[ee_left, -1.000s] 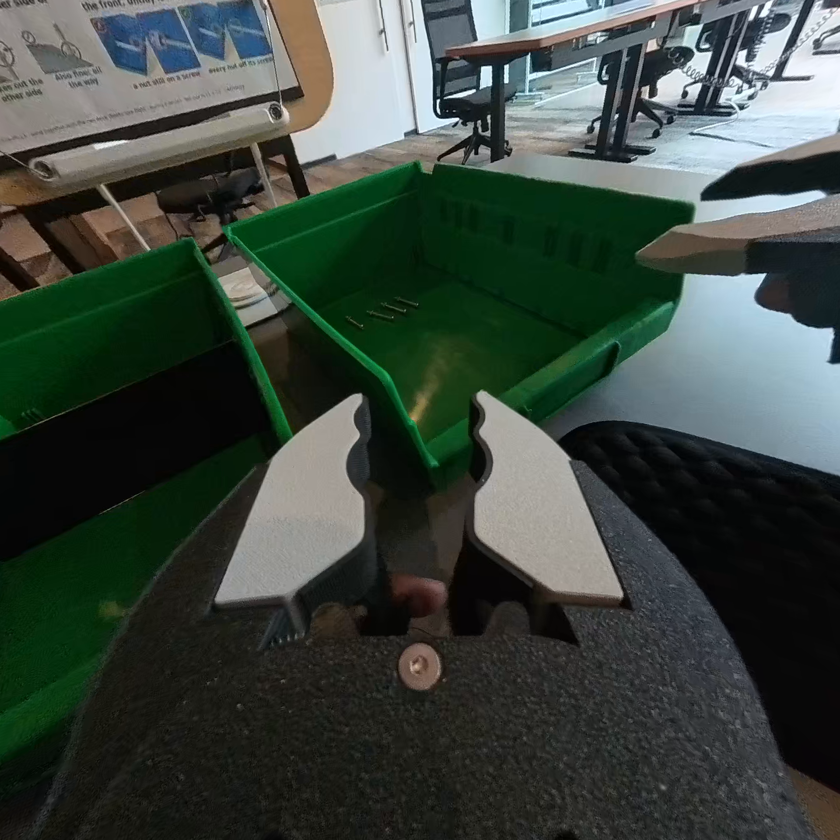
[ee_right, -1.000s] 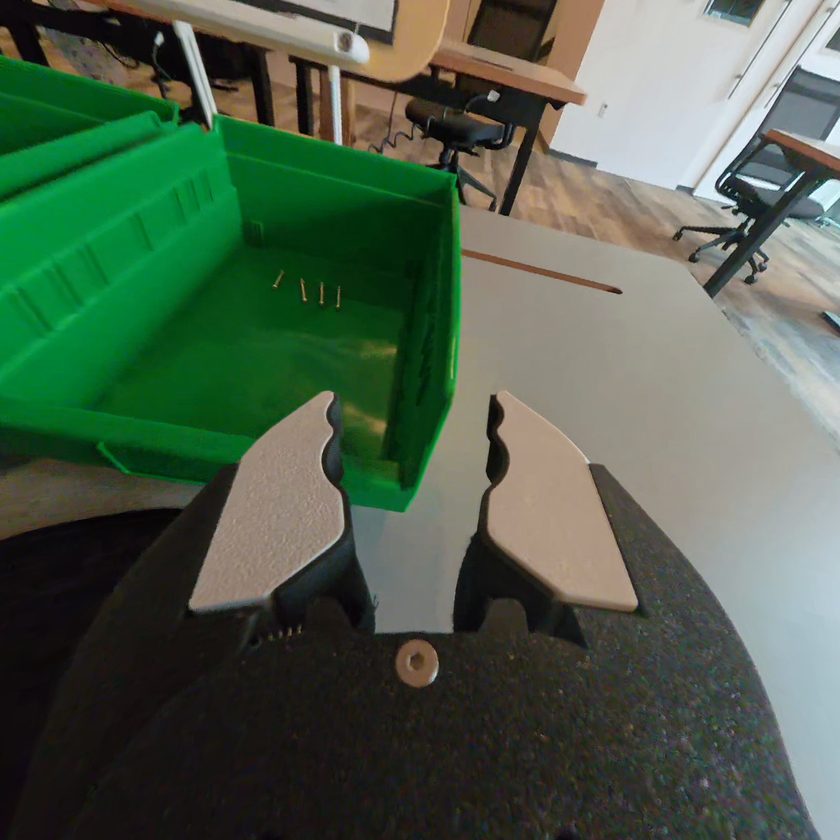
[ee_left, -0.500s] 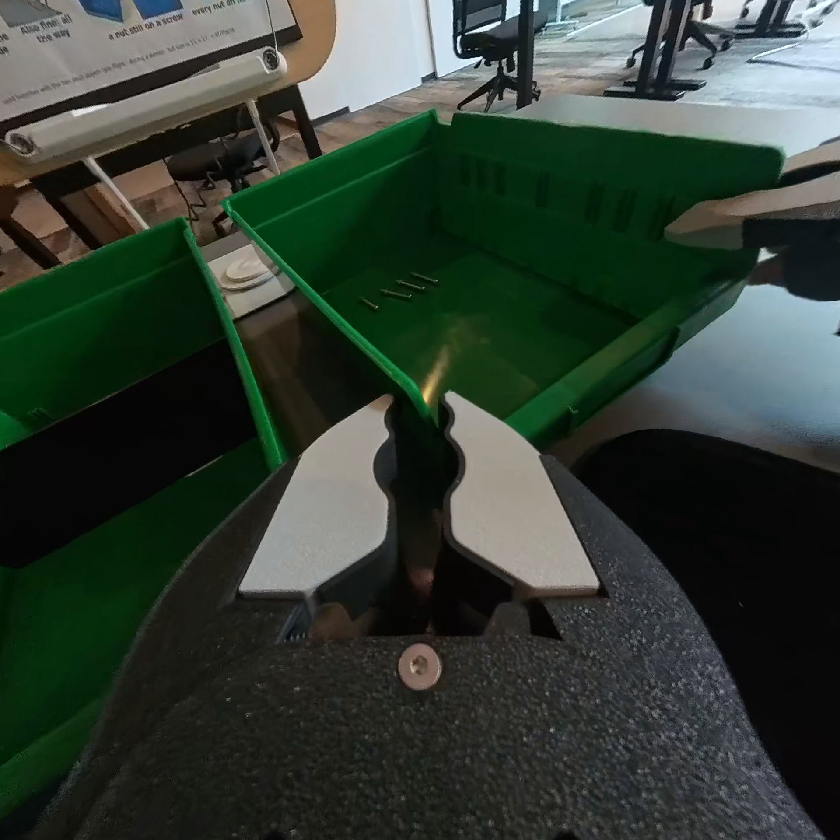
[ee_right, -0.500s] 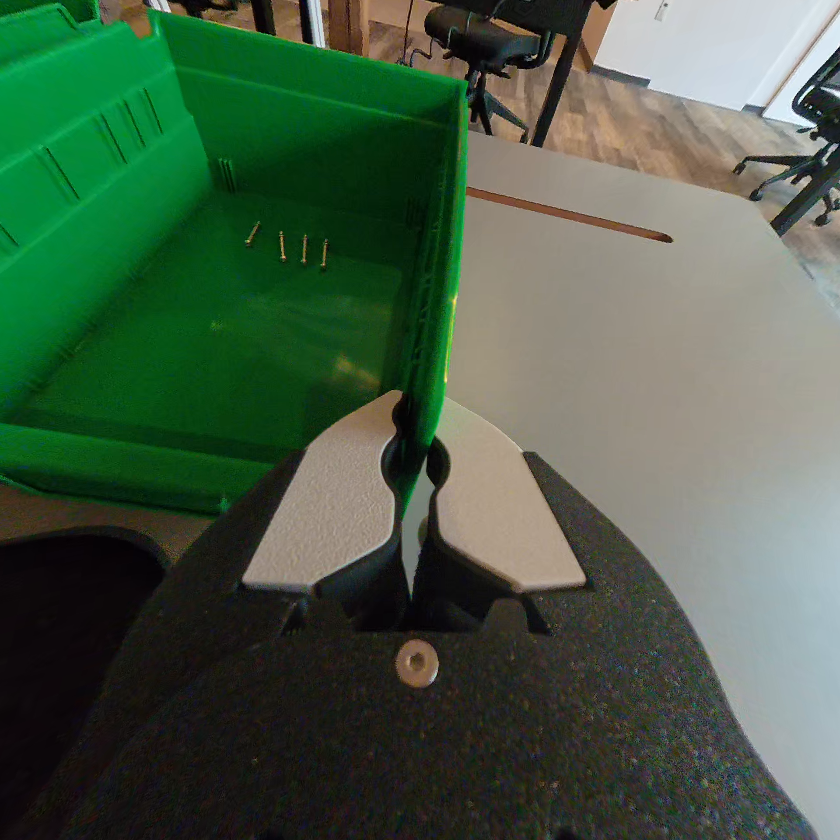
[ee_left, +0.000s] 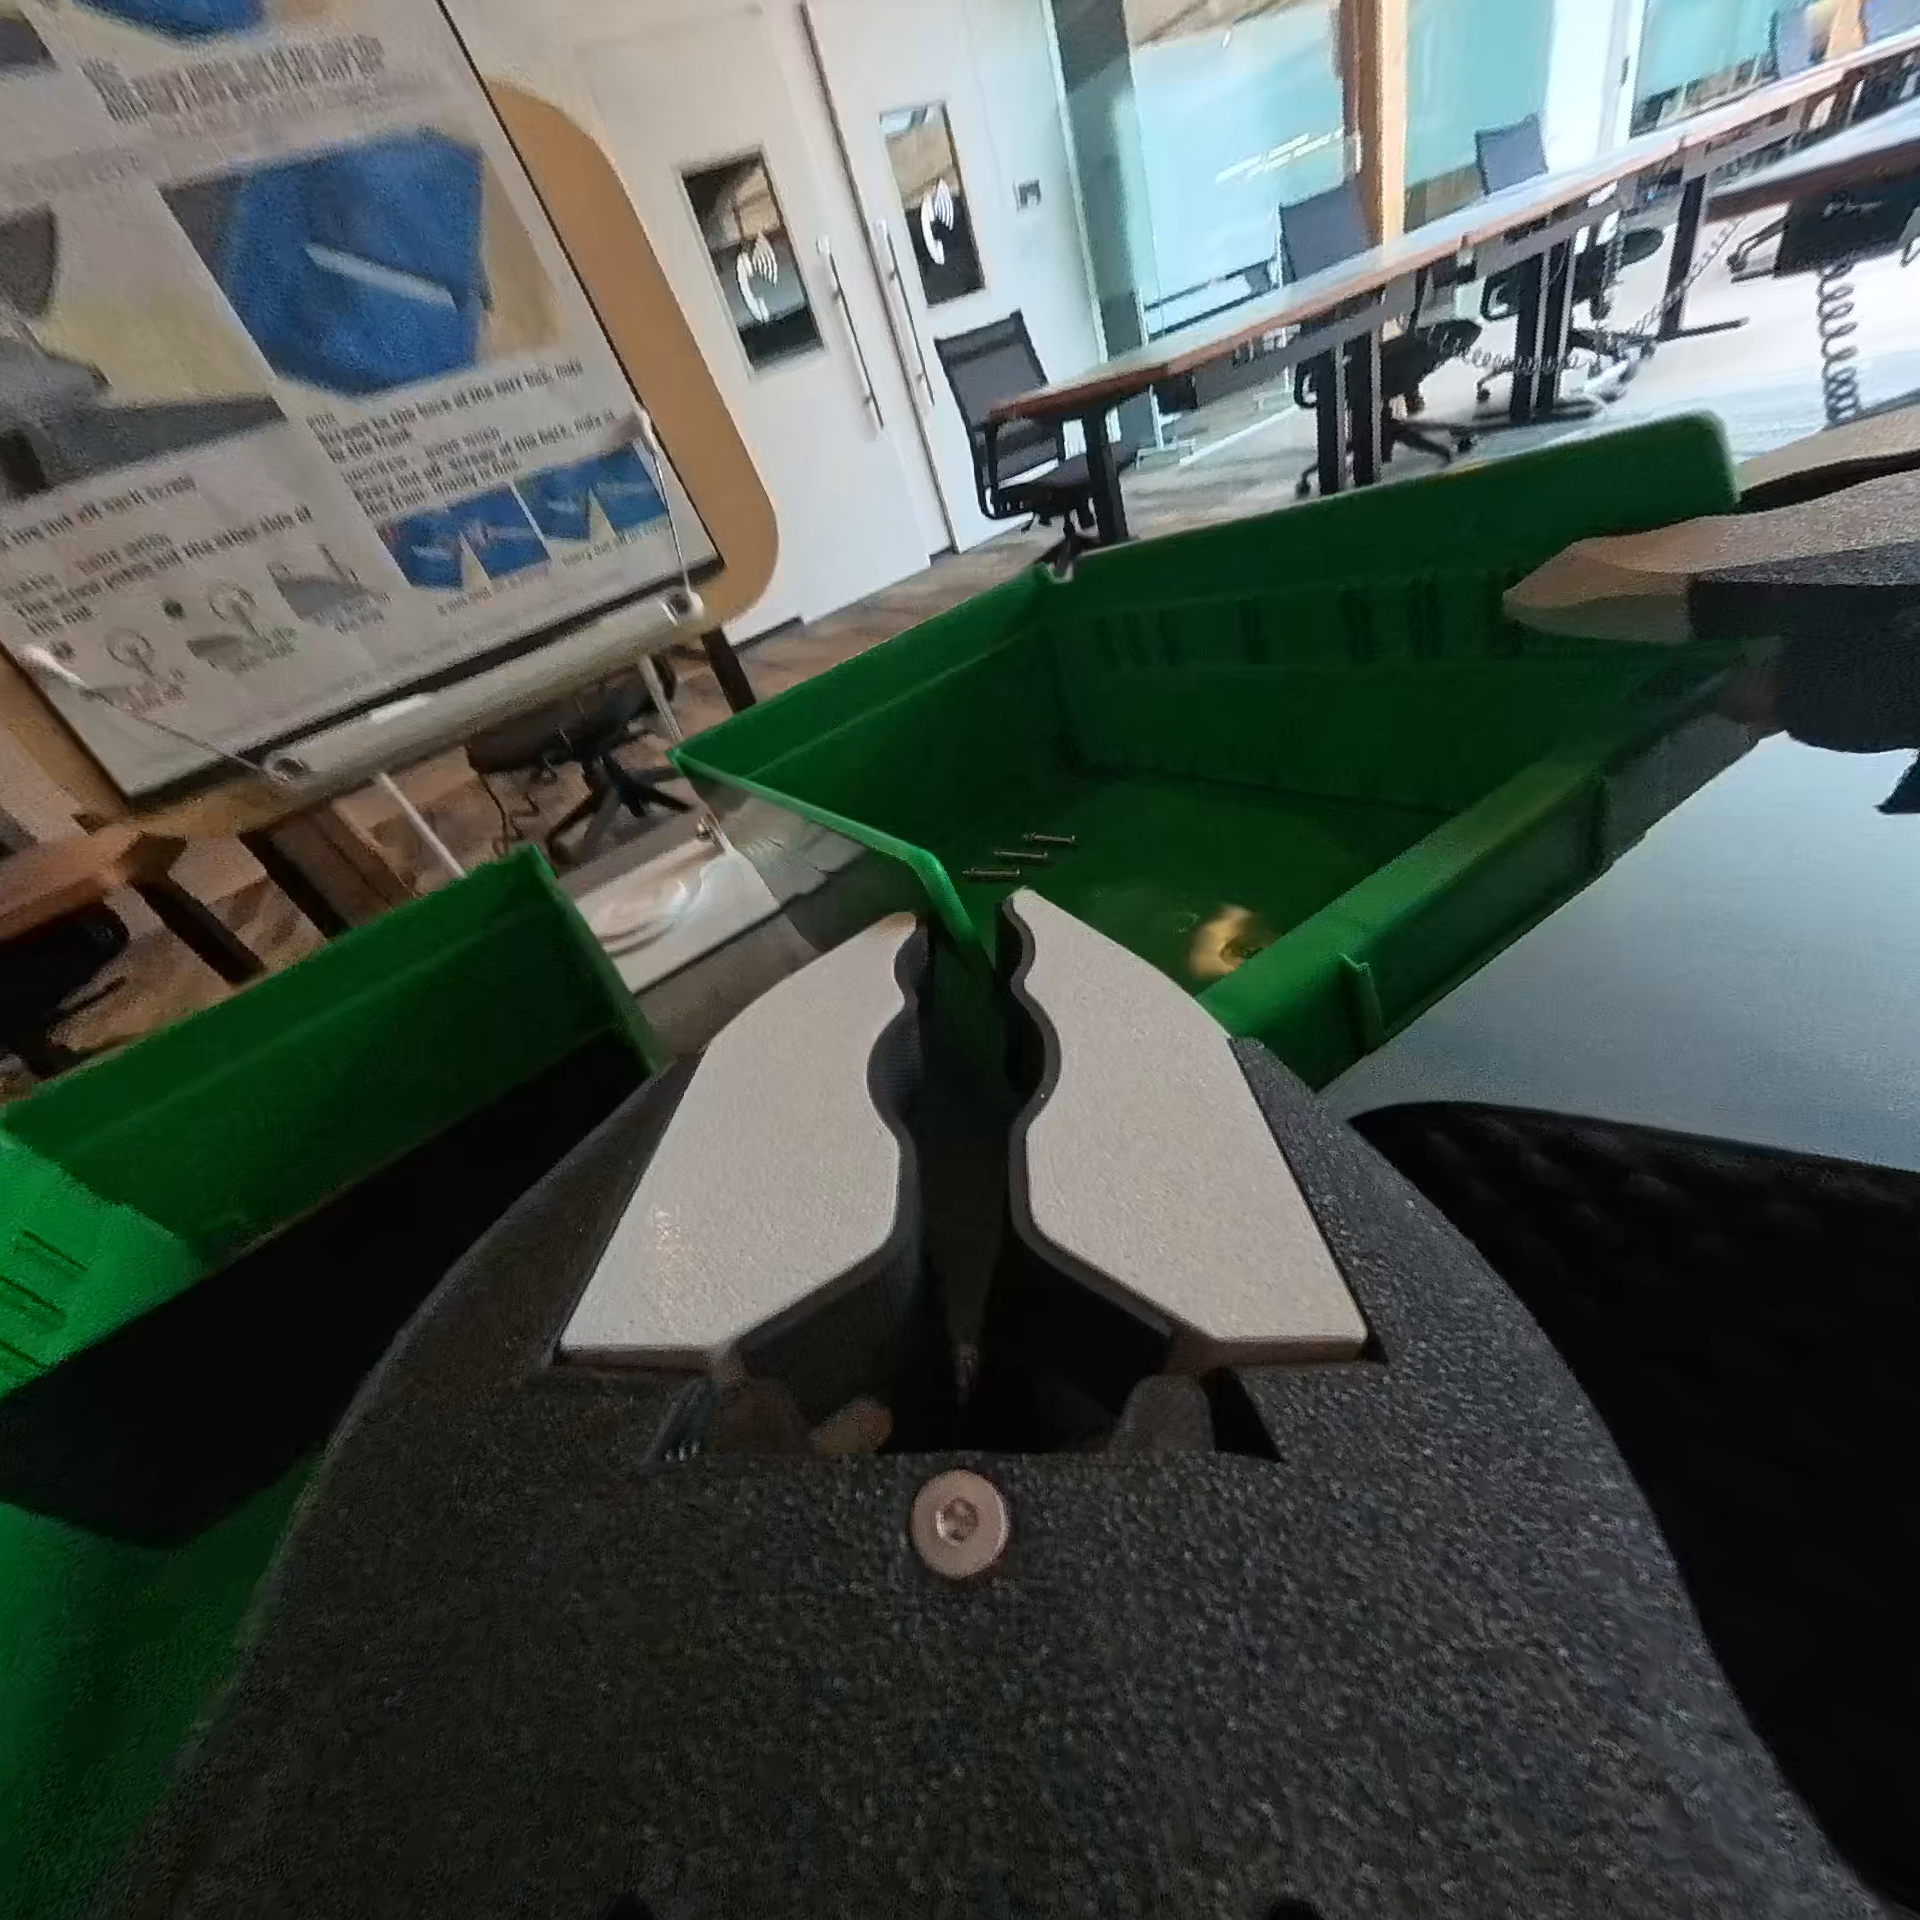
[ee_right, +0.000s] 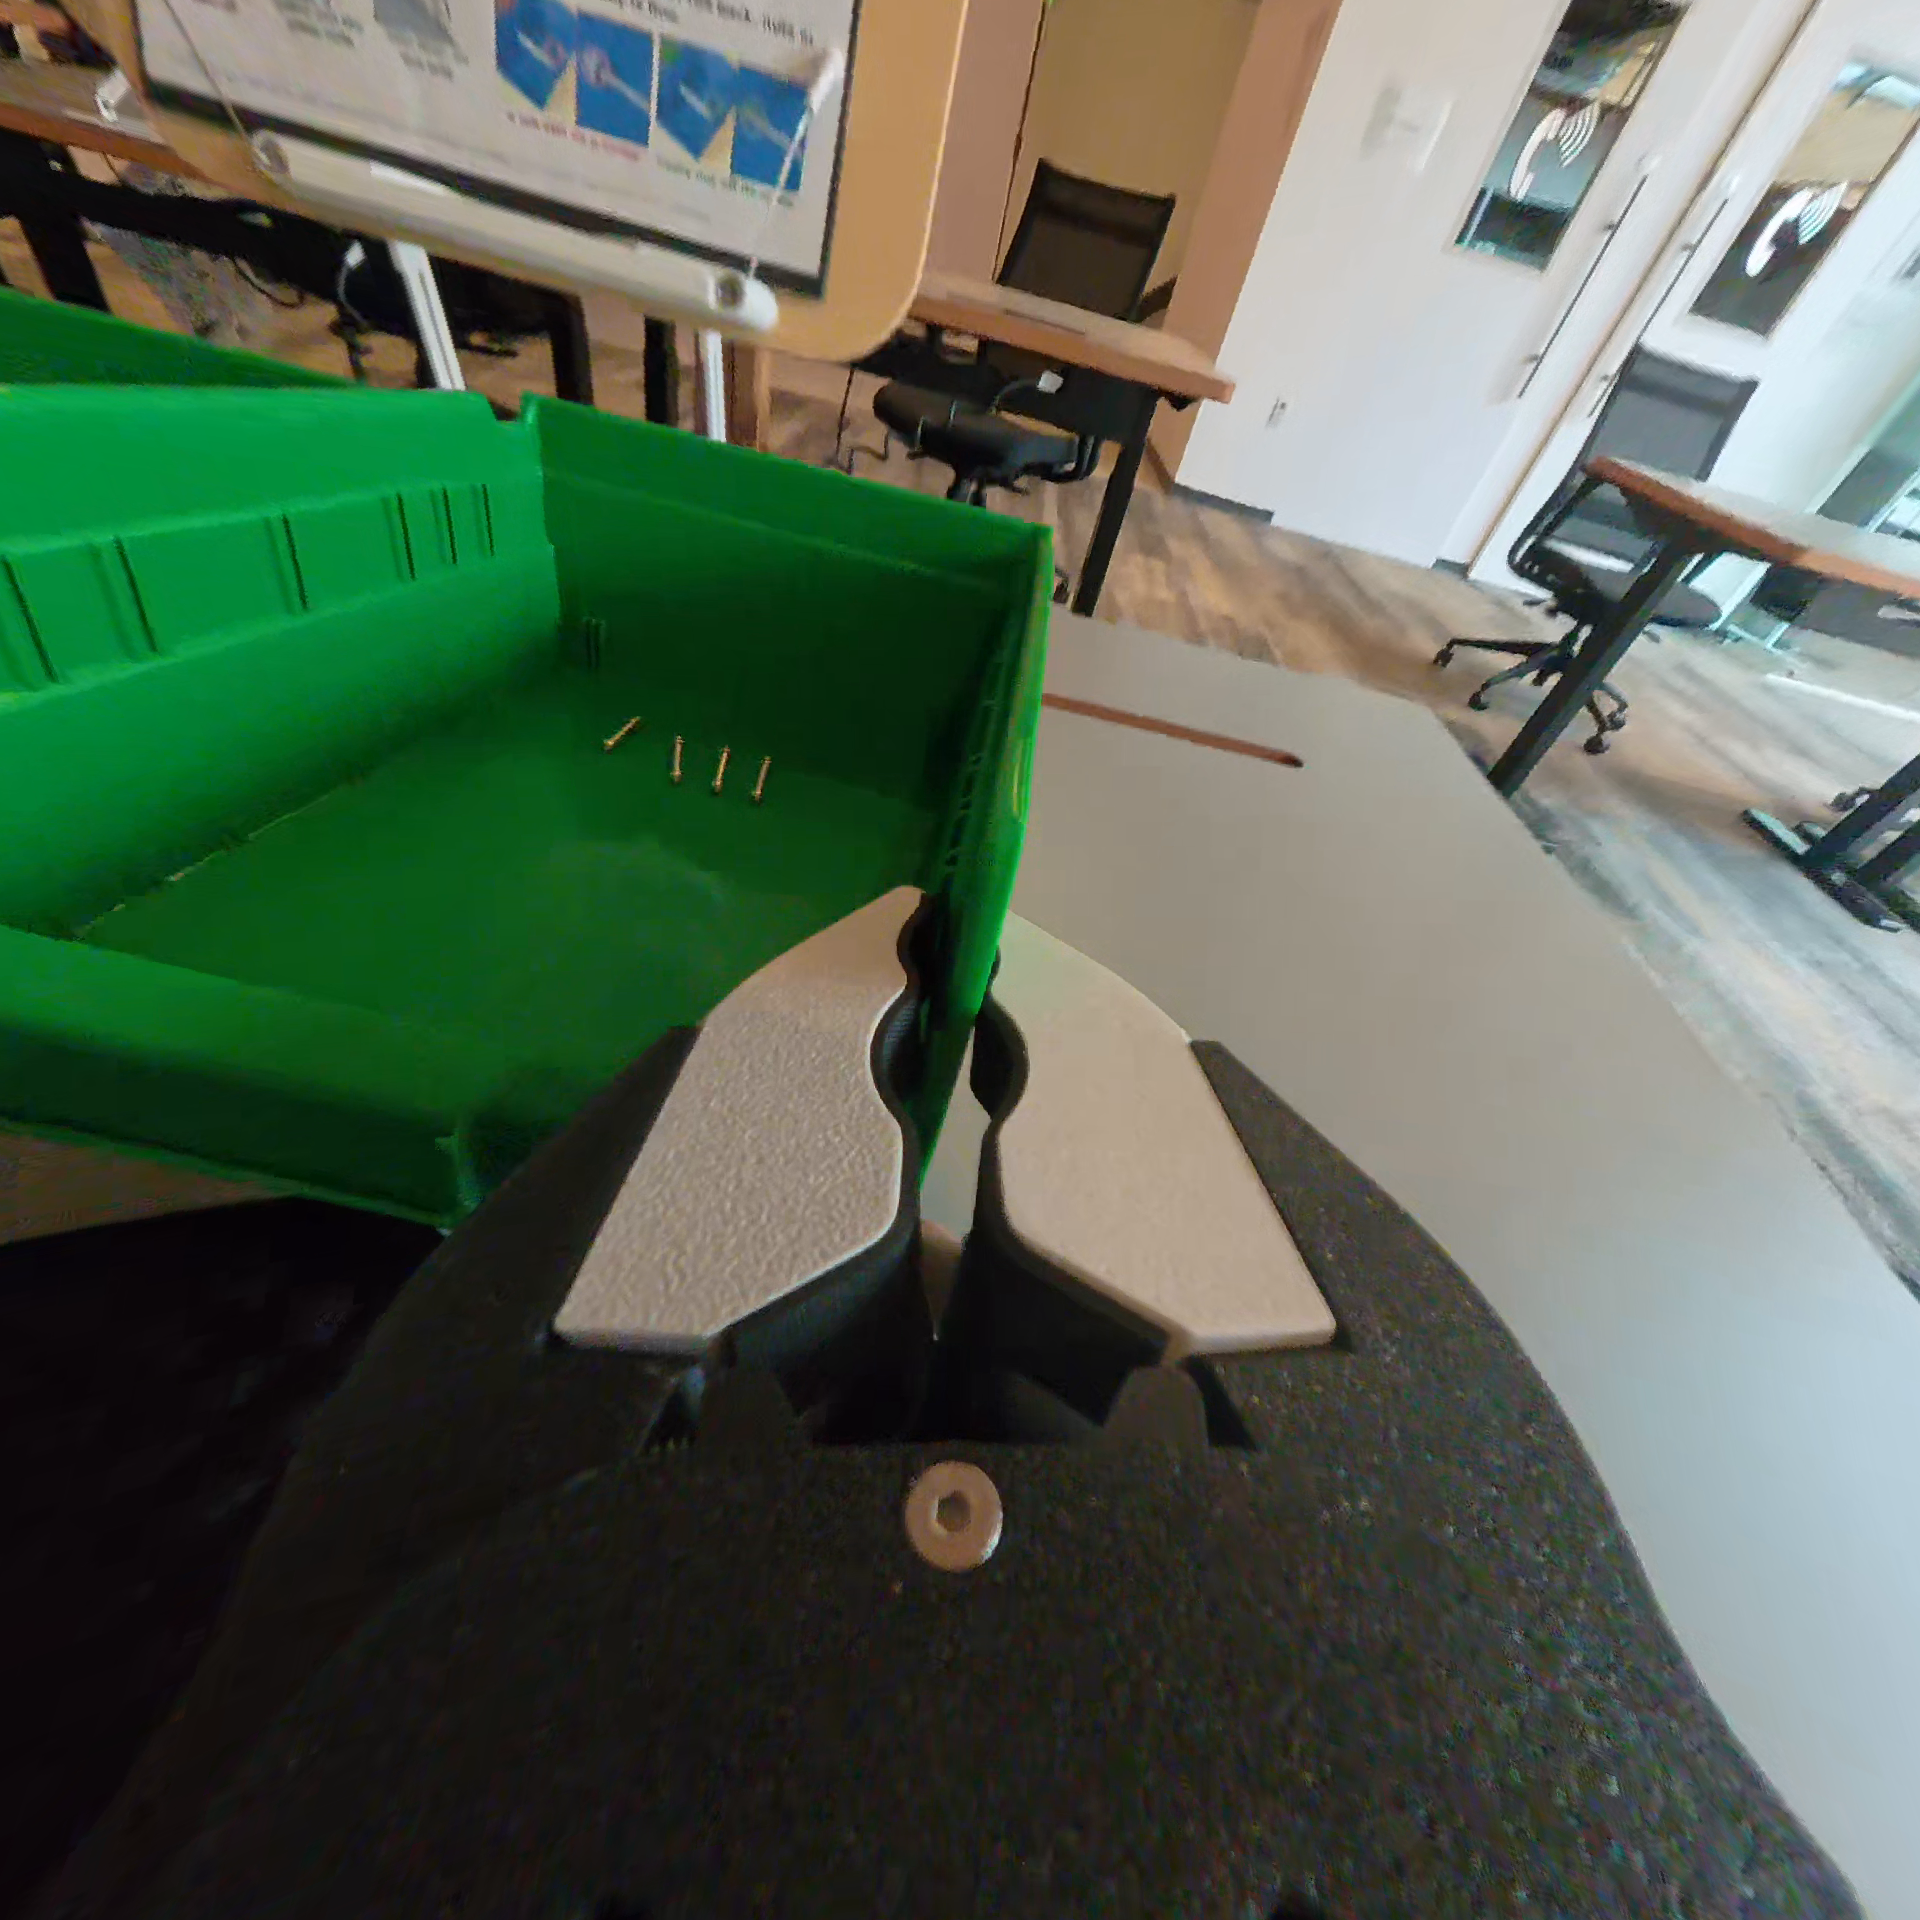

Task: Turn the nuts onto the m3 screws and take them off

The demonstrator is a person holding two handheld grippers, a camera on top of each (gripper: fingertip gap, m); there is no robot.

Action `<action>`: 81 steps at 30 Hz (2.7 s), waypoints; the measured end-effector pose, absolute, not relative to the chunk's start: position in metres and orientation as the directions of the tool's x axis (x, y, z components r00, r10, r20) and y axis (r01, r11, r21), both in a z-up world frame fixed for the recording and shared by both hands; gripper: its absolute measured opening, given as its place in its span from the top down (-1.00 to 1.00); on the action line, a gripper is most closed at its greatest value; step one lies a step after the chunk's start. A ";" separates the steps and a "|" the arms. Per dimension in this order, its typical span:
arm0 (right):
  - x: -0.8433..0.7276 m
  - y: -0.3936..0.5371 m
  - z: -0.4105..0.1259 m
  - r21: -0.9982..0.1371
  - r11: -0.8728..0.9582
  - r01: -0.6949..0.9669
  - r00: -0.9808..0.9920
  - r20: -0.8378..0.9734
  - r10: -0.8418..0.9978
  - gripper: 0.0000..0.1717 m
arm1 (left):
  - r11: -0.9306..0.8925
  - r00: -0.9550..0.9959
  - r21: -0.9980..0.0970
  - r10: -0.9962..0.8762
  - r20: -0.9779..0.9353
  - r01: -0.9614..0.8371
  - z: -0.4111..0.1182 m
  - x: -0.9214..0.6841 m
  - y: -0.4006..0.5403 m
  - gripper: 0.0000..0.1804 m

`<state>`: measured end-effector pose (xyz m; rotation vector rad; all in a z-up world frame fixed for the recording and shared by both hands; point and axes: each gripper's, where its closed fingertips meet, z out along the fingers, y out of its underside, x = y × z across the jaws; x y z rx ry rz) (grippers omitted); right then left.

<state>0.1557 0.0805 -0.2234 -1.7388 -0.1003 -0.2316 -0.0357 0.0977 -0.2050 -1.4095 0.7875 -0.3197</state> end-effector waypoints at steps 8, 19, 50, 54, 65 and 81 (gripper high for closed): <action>0.106 0.070 -0.151 -0.976 -0.015 0.219 0.973 0.220 -0.064 0.97 | 0.297 0.749 -0.934 -0.569 -0.340 -0.199 -0.138 -0.087 0.080 0.90; -0.043 0.094 -0.110 -0.979 0.098 0.177 0.977 0.186 0.099 0.97 | 0.323 0.828 -0.909 -0.408 -0.385 -0.264 -0.095 -0.234 0.069 0.89; -0.356 0.126 -0.229 -0.970 0.013 0.244 0.842 0.219 0.493 0.91 | 0.106 0.974 -0.968 0.019 -0.227 -0.227 -0.183 -0.526 0.045 0.94; -0.358 0.127 -0.238 -0.953 0.028 0.302 0.843 0.281 0.460 0.89 | 0.091 0.981 -0.977 0.014 -0.192 -0.192 -0.202 -0.536 0.059 0.95; -0.359 0.133 -0.247 -0.924 0.026 0.382 0.845 0.360 0.395 0.83 | 0.068 0.994 -0.992 -0.014 -0.107 -0.106 -0.220 -0.547 0.091 0.97; -0.377 0.144 -0.271 -0.913 -0.136 0.386 0.814 0.267 0.517 0.51 | -0.071 1.000 -0.997 0.002 -0.030 -0.030 -0.244 -0.560 0.143 0.90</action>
